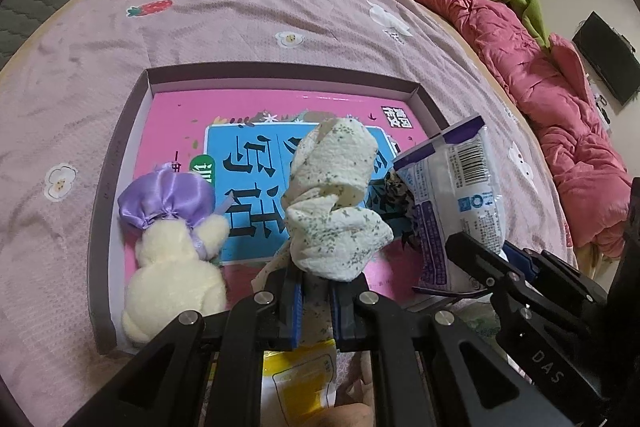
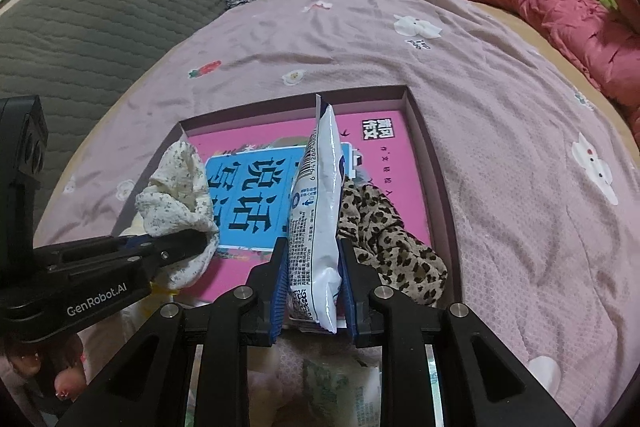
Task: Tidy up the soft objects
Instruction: 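Carry the floral scrunchie over the tray with the left tool while the right tool carries the white packet there, then lower and release the scrunchie in the tray with the left tool while the right tool releases the white packet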
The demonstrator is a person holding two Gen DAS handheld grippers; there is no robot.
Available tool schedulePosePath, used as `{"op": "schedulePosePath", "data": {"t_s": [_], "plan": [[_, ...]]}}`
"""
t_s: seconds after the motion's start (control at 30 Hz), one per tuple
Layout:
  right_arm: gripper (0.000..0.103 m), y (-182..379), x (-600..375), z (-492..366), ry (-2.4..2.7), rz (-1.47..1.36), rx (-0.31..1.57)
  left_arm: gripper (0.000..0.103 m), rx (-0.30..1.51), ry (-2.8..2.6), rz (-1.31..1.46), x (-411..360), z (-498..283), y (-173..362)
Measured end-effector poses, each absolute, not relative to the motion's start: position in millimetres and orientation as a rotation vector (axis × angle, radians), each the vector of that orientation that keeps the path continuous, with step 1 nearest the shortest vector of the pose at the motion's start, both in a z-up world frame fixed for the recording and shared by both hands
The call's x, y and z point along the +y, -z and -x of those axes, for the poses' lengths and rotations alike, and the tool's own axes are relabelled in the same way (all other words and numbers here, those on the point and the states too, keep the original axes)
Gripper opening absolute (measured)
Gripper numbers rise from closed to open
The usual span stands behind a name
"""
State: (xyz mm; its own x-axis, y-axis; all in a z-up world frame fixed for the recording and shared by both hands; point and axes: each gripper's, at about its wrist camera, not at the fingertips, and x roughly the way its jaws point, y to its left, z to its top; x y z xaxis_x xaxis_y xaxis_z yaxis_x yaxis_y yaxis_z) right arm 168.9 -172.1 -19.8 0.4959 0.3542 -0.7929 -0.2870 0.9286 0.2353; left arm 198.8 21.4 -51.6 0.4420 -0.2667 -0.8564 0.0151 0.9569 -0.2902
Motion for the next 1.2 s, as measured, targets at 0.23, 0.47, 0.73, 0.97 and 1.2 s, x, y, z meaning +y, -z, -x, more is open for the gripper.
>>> {"op": "schedulePosePath", "data": {"t_s": [0.23, 0.47, 0.73, 0.97, 1.2], "plan": [[0.034, 19.8, -184.6, -165.7, -0.353, -0.086, 0.981, 0.011, 1.119, 0.177, 0.253, 20.5, -200.1, 55.5], [0.047, 14.8, -197.1, -158.2, -0.314, -0.071, 0.963, 0.013, 1.147, 0.167, 0.251, 18.8, -199.6, 61.0], [0.054, 11.1, -204.8, -152.7, -0.288, -0.060, 0.954, 0.013, 1.168, 0.153, 0.245, 18.0, -197.0, 61.8], [0.054, 5.7, -210.3, -146.7, -0.260, -0.037, 0.936, 0.017, 1.183, 0.127, 0.240, 22.7, -193.5, 63.1], [0.054, 3.7, -217.1, -143.7, -0.238, -0.039, 0.932, 0.021, 1.184, 0.099, 0.237, 28.2, -190.6, 61.0]]}}
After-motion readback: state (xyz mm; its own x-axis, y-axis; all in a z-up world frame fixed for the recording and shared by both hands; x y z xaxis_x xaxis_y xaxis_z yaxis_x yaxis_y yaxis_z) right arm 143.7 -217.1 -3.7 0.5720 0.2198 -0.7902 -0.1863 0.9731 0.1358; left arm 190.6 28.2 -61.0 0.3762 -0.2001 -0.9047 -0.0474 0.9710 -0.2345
